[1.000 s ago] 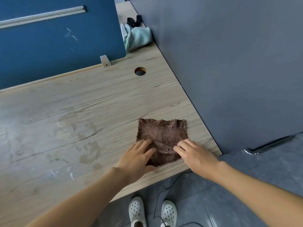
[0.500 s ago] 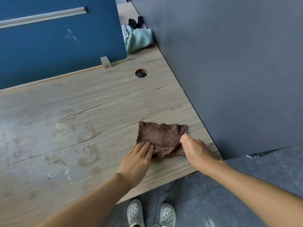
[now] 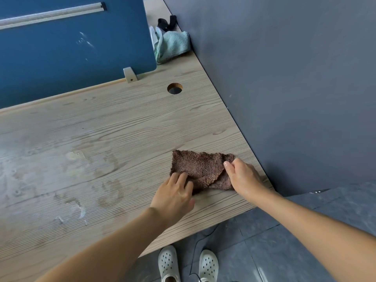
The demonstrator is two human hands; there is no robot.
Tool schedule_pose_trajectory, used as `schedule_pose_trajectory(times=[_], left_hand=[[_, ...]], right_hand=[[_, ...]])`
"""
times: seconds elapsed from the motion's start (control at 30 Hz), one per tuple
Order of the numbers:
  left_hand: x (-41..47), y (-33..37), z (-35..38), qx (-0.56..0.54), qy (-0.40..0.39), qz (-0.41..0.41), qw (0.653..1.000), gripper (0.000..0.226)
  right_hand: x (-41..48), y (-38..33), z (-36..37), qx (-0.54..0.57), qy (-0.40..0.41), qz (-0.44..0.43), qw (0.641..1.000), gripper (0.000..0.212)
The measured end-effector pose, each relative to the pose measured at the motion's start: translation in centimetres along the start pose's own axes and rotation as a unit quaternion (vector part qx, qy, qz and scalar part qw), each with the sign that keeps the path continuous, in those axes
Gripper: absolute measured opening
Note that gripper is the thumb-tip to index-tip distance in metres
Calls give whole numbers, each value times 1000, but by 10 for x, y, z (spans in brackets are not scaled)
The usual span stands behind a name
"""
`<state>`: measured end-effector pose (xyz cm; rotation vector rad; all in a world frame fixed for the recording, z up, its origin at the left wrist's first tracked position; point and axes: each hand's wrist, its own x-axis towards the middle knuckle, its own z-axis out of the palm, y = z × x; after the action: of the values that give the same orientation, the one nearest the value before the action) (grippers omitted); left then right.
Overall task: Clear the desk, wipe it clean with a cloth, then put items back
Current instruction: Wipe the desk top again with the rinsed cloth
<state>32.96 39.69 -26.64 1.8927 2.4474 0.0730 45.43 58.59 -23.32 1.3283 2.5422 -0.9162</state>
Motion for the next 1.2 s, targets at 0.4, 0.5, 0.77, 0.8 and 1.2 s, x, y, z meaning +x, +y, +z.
schedule_pose_trajectory(times=[0.4, 0.5, 0.77, 0.8, 1.2], left_hand=[[45, -19, -34, -301, -21, -256, 919, 24], [69, -34, -41, -357, 5, -340, 870, 25], [53, -36, -25, -184, -71, -204, 959, 26], [51, -38, -24, -193, -55, -219, 955, 20], [69, -80, -34, -95, -264, -104, 954, 121]], right_hand=[[8, -1, 0, 8, 21, 25, 999, 42], [21, -5, -6, 19, 126, 72, 989, 37], [15, 4, 11, -223, 100, -425, 872, 30], [17, 2, 15, -240, 76, -460, 851, 38], [54, 25, 40, -269, 30, -368, 890, 57]])
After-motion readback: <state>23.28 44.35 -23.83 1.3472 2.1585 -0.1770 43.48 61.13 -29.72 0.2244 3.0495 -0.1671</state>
